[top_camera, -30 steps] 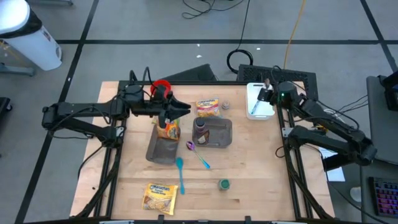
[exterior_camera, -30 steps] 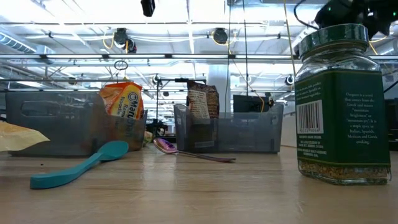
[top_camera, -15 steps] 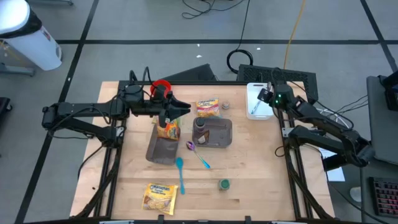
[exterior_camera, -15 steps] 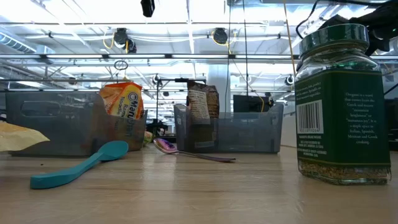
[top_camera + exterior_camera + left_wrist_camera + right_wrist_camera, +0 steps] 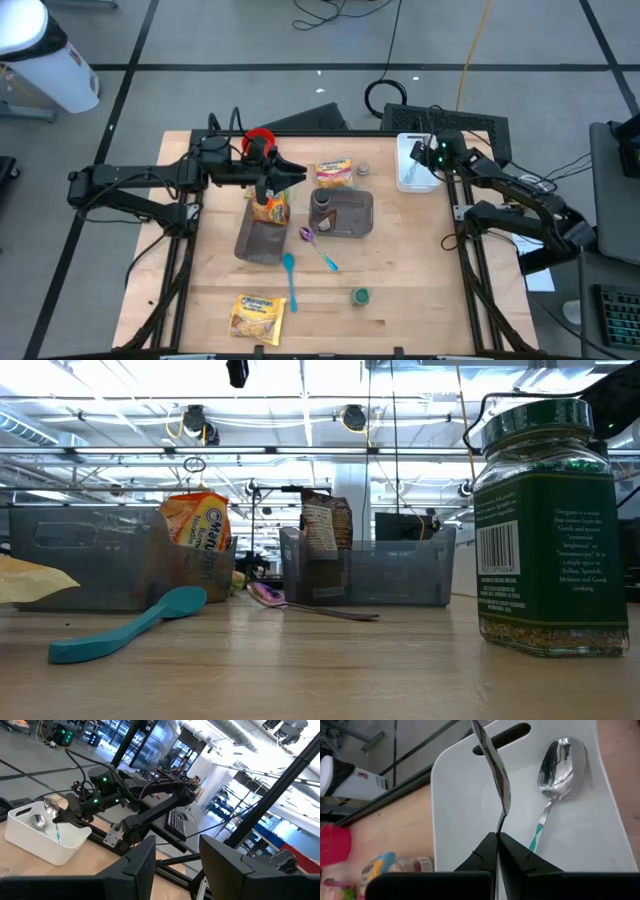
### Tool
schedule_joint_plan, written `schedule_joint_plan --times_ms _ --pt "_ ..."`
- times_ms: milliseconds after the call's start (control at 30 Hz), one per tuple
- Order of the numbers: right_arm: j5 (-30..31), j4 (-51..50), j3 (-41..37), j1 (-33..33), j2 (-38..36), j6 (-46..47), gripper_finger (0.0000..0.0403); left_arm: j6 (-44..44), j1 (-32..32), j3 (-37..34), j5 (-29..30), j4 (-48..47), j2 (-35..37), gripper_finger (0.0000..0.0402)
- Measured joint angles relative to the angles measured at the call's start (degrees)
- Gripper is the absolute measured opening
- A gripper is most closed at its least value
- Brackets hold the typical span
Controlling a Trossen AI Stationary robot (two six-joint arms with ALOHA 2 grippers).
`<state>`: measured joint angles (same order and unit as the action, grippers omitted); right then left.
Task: Pick & Place Food Item
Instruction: Put the blue patterned spoon into the white bin
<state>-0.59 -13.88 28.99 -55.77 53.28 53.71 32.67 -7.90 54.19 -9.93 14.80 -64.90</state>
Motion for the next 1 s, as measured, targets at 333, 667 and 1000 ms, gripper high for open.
schedule_joint_plan --times_ms 333,667,1000 --pt "-2.77 0.95 0.0 -2.18 4.69 1.18 0.0 -0.35 0.0 0.0 0.08 -0.02 0.0 0.0157" --pt "-6.88 0.99 0.0 -4.43 7.54 0.94 0.0 -0.64 0.0 0.0 1.74 -0.02 0.0 0.0157" --pt "-7.01 1.87 0.0 -4.66 7.73 0.92 0.0 -0.64 0.0 0.0 2.49 -0.02 0.0 0.0157"
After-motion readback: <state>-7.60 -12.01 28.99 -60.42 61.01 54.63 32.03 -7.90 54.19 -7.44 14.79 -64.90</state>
